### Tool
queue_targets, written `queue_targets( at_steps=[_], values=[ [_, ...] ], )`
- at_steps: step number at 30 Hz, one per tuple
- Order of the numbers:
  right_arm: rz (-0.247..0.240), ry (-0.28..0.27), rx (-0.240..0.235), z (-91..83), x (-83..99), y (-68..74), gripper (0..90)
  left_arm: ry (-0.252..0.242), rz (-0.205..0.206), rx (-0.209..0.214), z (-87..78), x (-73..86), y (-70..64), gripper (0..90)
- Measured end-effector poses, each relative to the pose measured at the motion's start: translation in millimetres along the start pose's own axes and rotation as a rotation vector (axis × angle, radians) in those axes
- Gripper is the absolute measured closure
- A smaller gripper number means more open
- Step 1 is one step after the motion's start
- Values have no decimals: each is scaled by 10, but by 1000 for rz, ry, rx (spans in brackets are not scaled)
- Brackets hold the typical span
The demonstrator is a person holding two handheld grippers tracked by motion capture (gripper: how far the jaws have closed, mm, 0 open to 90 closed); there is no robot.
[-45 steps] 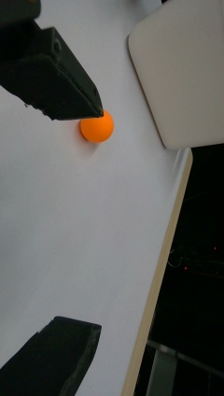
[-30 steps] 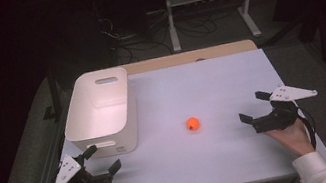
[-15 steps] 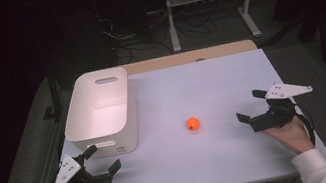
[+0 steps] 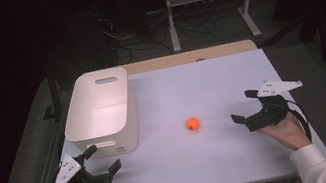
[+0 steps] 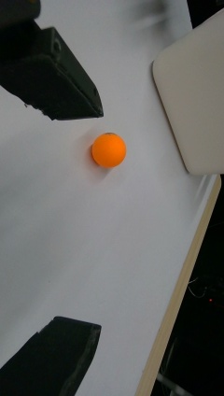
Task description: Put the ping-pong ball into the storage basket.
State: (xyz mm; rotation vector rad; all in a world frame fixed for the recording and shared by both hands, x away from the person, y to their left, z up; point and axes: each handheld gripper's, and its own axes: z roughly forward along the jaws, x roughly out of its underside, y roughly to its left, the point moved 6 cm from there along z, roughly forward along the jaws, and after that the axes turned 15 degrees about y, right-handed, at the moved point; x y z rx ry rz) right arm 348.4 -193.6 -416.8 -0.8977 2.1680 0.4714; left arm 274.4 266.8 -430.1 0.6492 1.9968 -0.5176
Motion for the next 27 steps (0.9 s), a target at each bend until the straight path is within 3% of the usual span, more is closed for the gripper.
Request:
queue_targets(
  at_steps=[7,27],
  values=[
    [6,17,-17,21,-44,12,0,1,0,0,-2,0,-3,0],
    [-50,77,-58,154,-214,90,0,5,5,-3,4,1,0,0]
  ],
)
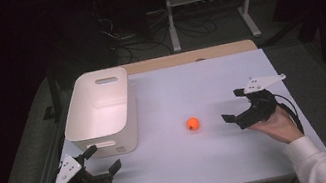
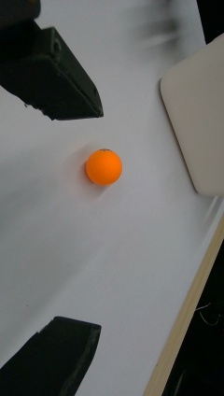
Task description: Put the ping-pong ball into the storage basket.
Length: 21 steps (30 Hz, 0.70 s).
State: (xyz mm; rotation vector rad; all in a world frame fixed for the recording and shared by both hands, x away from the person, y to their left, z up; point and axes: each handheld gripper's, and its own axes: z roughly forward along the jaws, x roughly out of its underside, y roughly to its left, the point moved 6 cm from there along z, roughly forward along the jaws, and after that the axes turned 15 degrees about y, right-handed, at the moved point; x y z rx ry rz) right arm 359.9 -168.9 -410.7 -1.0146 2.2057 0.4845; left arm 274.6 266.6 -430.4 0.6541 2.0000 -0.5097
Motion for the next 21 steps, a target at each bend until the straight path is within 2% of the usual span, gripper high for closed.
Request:
queue_targets(
  at_steps=[10,13,18,21],
  values=[
    [-28,26,-22,65,-100,50,0,-2,-1,2,0,-1,0,0],
    [-23,33,-28,77,-116,72,0,-1,-1,3,0,0,0,0],
    [-57,41,-22,110,-150,71,0,-2,-1,3,0,-1,0,0],
    [-54,46,-34,113,-181,95,0,-2,0,3,0,0,0,0]
  ],
)
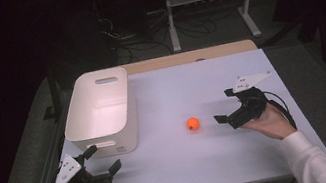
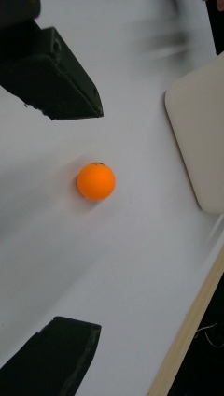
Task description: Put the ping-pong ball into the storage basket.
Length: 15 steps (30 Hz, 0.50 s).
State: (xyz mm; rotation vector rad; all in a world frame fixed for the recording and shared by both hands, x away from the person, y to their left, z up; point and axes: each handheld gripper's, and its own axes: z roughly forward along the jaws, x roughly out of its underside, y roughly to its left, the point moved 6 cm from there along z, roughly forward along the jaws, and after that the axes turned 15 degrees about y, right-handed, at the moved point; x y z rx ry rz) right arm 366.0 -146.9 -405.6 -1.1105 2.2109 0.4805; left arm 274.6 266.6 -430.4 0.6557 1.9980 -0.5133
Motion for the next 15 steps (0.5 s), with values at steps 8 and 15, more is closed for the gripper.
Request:
queue_targets(
  at_steps=[8,15],
  values=[
    [-12,9,-14,32,-65,32,0,-1,1,2,0,0,-2,0],
    [-22,37,-24,79,-112,56,0,-1,4,2,1,0,-1,0]
  ],
)
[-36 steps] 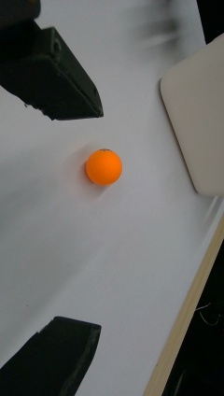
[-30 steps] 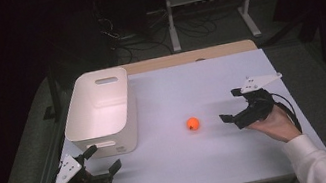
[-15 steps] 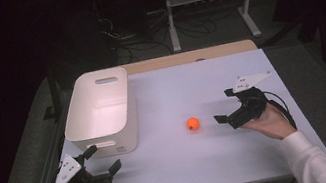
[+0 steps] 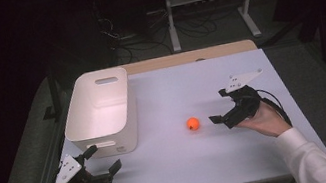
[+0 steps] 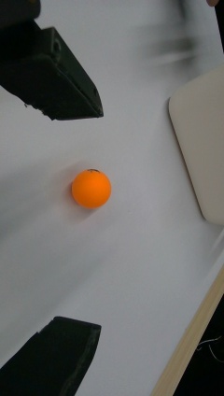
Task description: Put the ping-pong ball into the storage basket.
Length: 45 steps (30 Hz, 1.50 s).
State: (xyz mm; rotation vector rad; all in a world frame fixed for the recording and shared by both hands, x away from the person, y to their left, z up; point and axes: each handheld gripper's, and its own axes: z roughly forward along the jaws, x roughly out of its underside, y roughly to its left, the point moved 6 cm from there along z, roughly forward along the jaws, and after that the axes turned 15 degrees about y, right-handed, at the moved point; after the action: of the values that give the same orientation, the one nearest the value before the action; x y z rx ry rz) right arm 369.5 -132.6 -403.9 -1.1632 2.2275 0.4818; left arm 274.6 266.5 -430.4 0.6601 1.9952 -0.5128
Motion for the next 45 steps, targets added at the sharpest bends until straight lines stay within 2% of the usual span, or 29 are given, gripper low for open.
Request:
queue_targets(
  at_steps=[45],
  values=[
    [-52,78,-57,226,-174,94,0,1,5,3,-2,1,-1,0]
  ],
)
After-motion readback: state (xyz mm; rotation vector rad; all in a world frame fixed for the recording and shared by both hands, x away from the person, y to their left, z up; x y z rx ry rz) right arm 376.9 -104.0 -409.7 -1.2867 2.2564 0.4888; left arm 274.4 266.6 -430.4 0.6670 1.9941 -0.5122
